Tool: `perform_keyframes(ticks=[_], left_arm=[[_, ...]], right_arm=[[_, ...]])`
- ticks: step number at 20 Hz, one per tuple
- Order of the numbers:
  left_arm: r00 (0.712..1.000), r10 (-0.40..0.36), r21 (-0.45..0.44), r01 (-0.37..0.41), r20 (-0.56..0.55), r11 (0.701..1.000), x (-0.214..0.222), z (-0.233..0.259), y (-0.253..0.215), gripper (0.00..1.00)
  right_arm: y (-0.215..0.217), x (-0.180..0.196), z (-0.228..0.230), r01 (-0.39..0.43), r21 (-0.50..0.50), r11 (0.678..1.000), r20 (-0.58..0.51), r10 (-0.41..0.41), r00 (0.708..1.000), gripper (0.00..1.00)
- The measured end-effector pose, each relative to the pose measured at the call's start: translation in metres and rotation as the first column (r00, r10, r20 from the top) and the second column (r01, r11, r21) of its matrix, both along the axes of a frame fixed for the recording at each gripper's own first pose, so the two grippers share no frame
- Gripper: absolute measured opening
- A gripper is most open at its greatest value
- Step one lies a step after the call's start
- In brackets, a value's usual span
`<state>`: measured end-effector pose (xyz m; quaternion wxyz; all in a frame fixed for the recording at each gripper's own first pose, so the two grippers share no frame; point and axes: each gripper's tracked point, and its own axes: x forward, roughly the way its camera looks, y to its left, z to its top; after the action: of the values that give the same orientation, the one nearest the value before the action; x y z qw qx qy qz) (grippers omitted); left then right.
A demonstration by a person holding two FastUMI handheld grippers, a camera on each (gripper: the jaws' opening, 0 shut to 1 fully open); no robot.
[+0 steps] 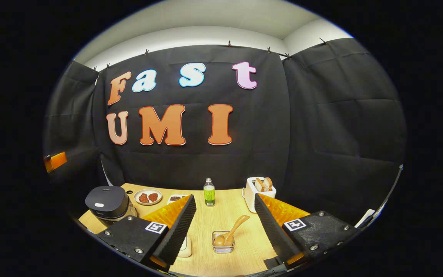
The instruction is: Close the left gripper, press the button to open the rice cooker; take a wooden spoon from the chopstick holder with the right hand, scoop a spoonful of rice and pour it into the rice cooker, then put the wooden spoon back into the chopstick holder.
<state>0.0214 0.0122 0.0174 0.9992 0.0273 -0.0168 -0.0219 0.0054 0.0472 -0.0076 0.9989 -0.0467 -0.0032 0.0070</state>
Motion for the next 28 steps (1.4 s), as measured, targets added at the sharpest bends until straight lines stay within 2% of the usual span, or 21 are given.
perform_keyframes(ticks=[1, 8, 10, 11, 14, 17, 18, 20, 24, 26, 28], left_arm=[[1.0, -0.003, 0.002, 0.003, -0.004, 1.0, -0.001, -0.001, -0.002, 0.98], [1.0, 0.005, 0.026, -0.004, -0.01, 1.0, -0.004, -0.002, 0.001, 0.46], [0.999, 0.044, 0.028, -0.044, -0.015, 0.999, -0.006, -0.001, 0.01, 0.31], [0.998, 0.057, 0.03, -0.056, -0.019, 0.998, -0.004, -0.002, 0.017, 0.05], [0.999, 0.021, 0.02, -0.02, -0.051, 1.0, -0.002, -0.011, 0.007, 0.05], [0.997, -0.003, 0.052, 0.008, -0.079, 0.999, 0.004, -0.024, 0.01, 0.07], [0.994, -0.021, 0.037, 0.025, -0.109, 0.999, 0.009, -0.032, 0.006, 0.04], [0.985, -0.05, -0.02, 0.048, -0.164, 0.999, 0.019, -0.051, 0.002, 0.04], [0.963, -0.033, -0.012, 0.031, -0.267, 0.999, 0.046, -0.104, 0.018, 0.04], [0.943, -0.033, -0.062, 0.013, -0.332, 0.998, 0.058, -0.133, 0.023, 0.04], [0.928, -0.006, -0.062, -0.018, -0.372, 0.998, 0.073, -0.16, 0.034, 0.0]], right_arm=[[0.002, -0.001, -0.001, -0.002, -0.001, 1.0, -0.001, 0.002, 1.0, 0.95], [0.007, -0.002, 0.002, -0.017, 0.007, 1.0, 0.002, 0.017, 1.0, 0.95], [0.006, -0.002, 0.001, -0.017, 0.007, 1.0, 0.0, 0.017, 1.0, 0.95], [0.007, -0.002, 0.0, -0.02, 0.006, 1.0, -0.004, 0.02, 1.0, 0.95], [0.005, -0.001, 0.001, -0.013, 0.0, 1.0, -0.004, 0.013, 1.0, 0.95], [0.004, 0.0, 0.0, -0.01, -0.003, 1.0, -0.003, 0.01, 1.0, 0.95], [0.005, 0.0, -0.001, -0.013, 0.001, 1.0, -0.009, 0.013, 1.0, 0.95], [0.004, 0.001, -0.002, -0.012, 0.008, 1.0, -0.016, 0.013, 1.0, 0.95], [-0.001, 0.002, -0.006, -0.001, 0.004, 1.0, -0.022, 0.001, 1.0, 0.95], [-0.003, 0.002, -0.008, 0.005, 0.008, 1.0, -0.028, -0.004, 1.0, 0.95], [-0.005, 0.003, -0.01, 0.009, 0.011, 1.0, -0.036, -0.008, 0.999, 0.95]])
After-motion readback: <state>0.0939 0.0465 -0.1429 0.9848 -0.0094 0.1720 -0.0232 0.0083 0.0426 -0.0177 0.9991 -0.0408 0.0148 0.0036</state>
